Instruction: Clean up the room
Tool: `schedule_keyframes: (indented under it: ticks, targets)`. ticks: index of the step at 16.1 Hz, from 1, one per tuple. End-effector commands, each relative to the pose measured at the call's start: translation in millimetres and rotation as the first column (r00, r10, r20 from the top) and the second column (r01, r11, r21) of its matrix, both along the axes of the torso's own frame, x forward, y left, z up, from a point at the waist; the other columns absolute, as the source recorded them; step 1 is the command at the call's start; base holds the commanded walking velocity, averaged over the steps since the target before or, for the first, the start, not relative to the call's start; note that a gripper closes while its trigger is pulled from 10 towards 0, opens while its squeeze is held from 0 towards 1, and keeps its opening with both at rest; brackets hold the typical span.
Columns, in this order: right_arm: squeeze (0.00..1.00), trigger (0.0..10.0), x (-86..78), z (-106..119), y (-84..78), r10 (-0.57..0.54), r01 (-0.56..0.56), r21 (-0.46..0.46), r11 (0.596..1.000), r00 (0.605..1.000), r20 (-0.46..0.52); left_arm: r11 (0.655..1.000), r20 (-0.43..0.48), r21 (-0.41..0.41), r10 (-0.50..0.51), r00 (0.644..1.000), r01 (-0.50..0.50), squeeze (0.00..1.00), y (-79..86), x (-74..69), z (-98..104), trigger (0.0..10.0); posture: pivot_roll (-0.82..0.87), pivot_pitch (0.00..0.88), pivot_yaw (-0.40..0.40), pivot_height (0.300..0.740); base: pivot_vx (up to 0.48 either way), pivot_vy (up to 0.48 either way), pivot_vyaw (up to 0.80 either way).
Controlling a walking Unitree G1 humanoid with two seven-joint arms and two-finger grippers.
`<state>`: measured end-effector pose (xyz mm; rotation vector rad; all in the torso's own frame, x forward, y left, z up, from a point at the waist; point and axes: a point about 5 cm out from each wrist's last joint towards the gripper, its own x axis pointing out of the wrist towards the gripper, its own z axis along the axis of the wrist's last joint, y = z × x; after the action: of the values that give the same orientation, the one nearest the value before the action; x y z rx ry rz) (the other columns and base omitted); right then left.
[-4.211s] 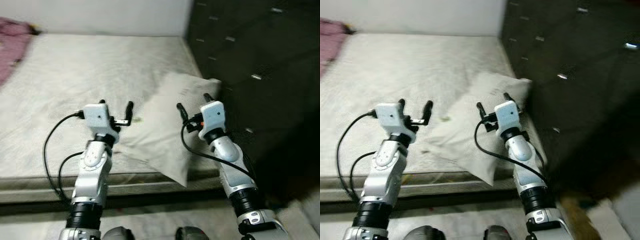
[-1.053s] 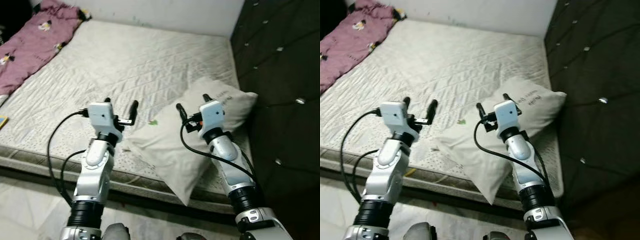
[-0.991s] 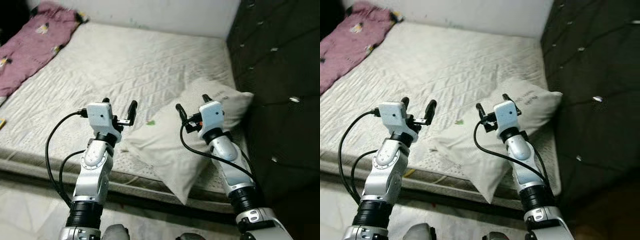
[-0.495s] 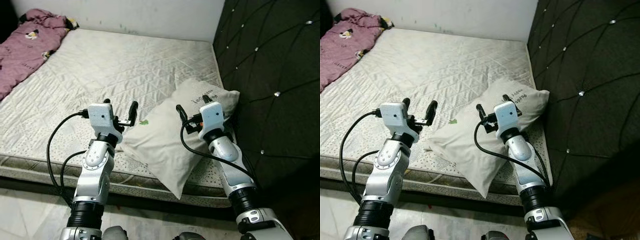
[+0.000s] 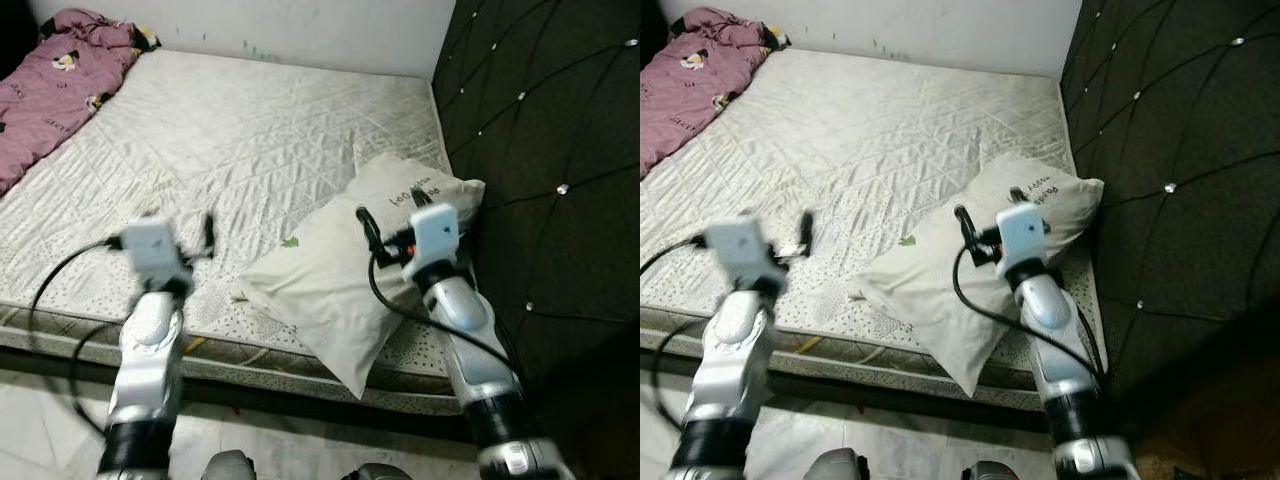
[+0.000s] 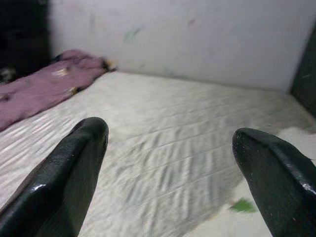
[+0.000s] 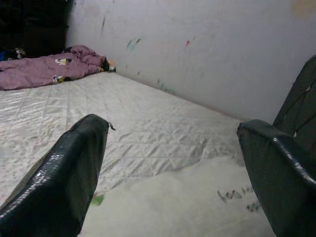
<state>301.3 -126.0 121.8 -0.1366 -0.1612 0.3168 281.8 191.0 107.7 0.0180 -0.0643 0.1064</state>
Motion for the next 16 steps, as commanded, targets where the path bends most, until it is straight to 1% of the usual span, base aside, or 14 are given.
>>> schedule_keyframes:
  ticks: [1,3,4,5,8,10,11,14,15,16]
  targets:
    - [0.0,10.0,-4.8,0,-2.0,-0.004,0.004,0.006,1.0,1.0,-0.007,1.0,-0.002,0.017,0.003,1.0,-0.003,0.0,1.5,-5.4,1,10.0,0.0,0.019,-0.018,0.74,0.0,0.0,0.0]
    - [0.0,10.0,-7.5,1,-5.8,-0.031,0.031,0.037,0.999,0.999,-0.025,1.0,-0.016,0.011,-0.008,1.0,0.008,0.0,-0.2,-14.3,-2,10.0,0.0,0.029,-0.016,0.74,0.0,0.0,0.0]
    - [0.0,10.0,-8.9,1,-6.1,-0.034,0.035,0.04,0.999,0.999,-0.031,1.0,-0.017,0.012,-0.023,1.0,0.023,0.0,-2.4,-16.5,-1,10.0,0.0,0.032,-0.021,0.74,0.0,0.0,0.0]
    - [0.0,10.0,-10.1,1,-6.1,-0.036,0.039,0.05,0.998,0.998,-0.044,0.999,-0.018,-0.005,-0.034,0.999,0.034,0.0,-4.9,-18.0,-1,10.0,0.01,0.038,-0.035,0.74,0.0,0.0,0.0]
    - [0.0,10.0,-14.1,-3,-3.1,-0.009,0.013,0.062,0.998,0.998,-0.069,0.999,-0.022,-0.015,-0.032,0.999,0.031,0.0,-6.4,-22.8,-1,10.0,0.03,0.052,-0.041,0.74,0.0,0.0,0.0]
    - [0.0,10.0,-19.2,-7,1.6,0.006,-0.002,0.051,0.999,0.996,-0.085,0.999,-0.026,-0.022,-0.028,0.999,0.028,0.0,-6.3,-26.7,-1,10.0,0.03,0.068,-0.037,0.74,0.0,0.0,0.0]
    - [0.0,10.0,-20.6,-7,3.0,0.009,-0.004,0.052,0.999,0.996,-0.088,0.999,-0.031,-0.03,-0.022,0.999,0.021,0.0,-5.5,-26.9,0,10.0,0.02,0.078,-0.039,0.74,0.0,0.0,0.0]
    - [0.0,10.0,-23.7,-9,2.8,0.019,-0.014,0.044,0.999,0.994,-0.106,0.998,-0.039,-0.049,-0.043,0.998,0.041,0.0,-10.6,-26.9,0,10.0,0.02,0.113,-0.054,0.74,0.0,0.0,0.0]
    - [0.0,10.0,-25.9,-10,3.1,0.032,-0.028,0.041,0.999,0.993,-0.115,0.997,-0.039,-0.053,-0.049,0.998,0.047,0.0,-13.0,-27.5,0,10.0,0.01,0.121,-0.057,0.726,0.0,0.0,0.0]
    - [0.0,10.0,-26.4,-10,3.2,0.036,-0.031,0.041,0.999,0.993,-0.116,0.997,-0.039,-0.055,-0.05,0.998,0.048,0.0,-13.6,-27.6,0,10.0,0.01,0.121,-0.057,0.721,0.0,0.0,0.0]
